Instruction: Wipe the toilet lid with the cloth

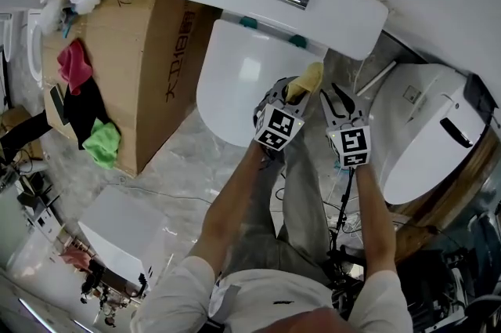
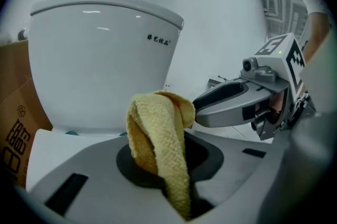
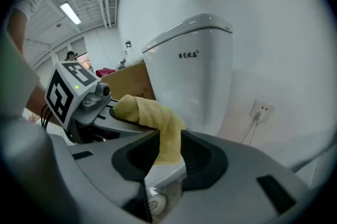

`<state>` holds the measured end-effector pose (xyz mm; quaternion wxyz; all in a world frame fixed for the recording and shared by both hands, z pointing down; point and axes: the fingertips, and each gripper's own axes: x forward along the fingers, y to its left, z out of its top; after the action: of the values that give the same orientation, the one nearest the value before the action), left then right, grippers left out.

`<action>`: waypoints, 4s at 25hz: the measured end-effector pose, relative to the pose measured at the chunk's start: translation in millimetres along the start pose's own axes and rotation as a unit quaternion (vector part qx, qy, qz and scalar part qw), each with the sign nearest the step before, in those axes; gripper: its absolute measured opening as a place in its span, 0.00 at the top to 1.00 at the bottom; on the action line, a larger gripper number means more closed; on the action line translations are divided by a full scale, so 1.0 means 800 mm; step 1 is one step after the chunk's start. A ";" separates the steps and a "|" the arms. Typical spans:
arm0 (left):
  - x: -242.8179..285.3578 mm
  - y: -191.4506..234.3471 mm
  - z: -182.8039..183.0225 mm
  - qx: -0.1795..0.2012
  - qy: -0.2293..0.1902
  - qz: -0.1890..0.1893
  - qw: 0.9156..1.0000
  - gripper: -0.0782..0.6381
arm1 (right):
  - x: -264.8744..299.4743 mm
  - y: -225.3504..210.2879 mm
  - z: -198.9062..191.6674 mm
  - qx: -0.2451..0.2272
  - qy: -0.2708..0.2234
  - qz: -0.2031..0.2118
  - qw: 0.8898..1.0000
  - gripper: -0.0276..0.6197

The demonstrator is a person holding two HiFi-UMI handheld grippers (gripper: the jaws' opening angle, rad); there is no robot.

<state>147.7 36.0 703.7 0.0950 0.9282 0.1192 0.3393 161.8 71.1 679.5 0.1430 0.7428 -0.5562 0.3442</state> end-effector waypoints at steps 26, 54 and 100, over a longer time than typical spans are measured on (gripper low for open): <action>0.047 0.084 -0.079 -0.055 0.085 0.050 0.994 0.78 | 0.068 0.013 -0.015 0.020 0.031 0.015 0.999 0.74; -0.040 0.248 -0.103 -0.130 0.064 0.187 0.972 0.78 | 0.154 0.061 0.039 -0.070 0.062 0.118 0.989 0.74; -0.129 0.257 -0.195 -0.154 0.118 0.264 0.945 0.78 | 0.095 0.090 -0.005 -0.061 0.066 0.094 0.992 0.74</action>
<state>1.9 -174.3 811.1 0.1290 0.8540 -0.1731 0.4734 104.5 -6.7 721.0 0.1914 0.6527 -0.6328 0.3700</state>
